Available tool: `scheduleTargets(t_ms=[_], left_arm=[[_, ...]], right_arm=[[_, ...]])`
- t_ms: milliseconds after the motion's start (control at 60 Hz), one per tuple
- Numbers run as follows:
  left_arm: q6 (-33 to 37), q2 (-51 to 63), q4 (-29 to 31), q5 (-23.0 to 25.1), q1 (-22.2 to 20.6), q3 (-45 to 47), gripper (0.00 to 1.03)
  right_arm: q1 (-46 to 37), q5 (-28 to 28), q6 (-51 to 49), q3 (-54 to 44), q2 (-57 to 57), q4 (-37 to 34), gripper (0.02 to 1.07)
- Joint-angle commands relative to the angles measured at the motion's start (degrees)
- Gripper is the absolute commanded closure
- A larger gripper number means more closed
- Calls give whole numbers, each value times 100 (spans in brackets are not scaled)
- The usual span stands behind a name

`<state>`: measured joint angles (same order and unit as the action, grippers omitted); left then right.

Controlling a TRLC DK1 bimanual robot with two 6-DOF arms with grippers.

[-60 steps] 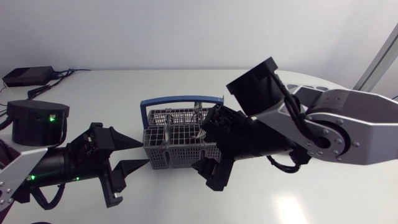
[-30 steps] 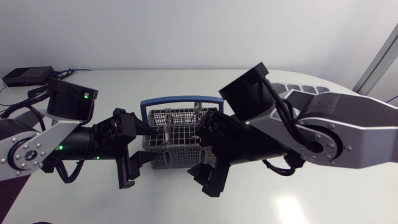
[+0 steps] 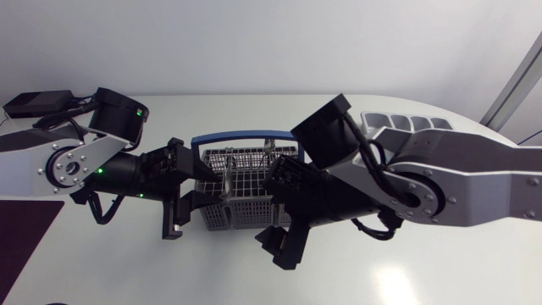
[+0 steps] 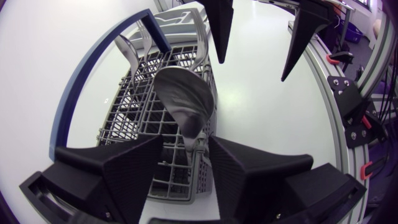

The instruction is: Unload the cutlery basket into the drawer organizer.

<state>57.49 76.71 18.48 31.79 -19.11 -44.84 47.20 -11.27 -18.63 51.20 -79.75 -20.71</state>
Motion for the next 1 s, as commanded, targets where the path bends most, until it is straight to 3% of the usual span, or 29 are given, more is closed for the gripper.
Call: scheduleTargets(t_ms=[0,150,417,983], left_arm=[[236,196,77,126,48,-209,40],[271,336,68,187,31,-271,46],[341,530,42,222,-49,-332,81],[139,239,59,468,48,-227,83]], right_arm=[[26,-7,-97,127,-129,76,11],[26,-7,-97,145,-155,85,11],[17,-7,-97,127,-173,76,11],[26,-7,-97,145,-129,41,11]])
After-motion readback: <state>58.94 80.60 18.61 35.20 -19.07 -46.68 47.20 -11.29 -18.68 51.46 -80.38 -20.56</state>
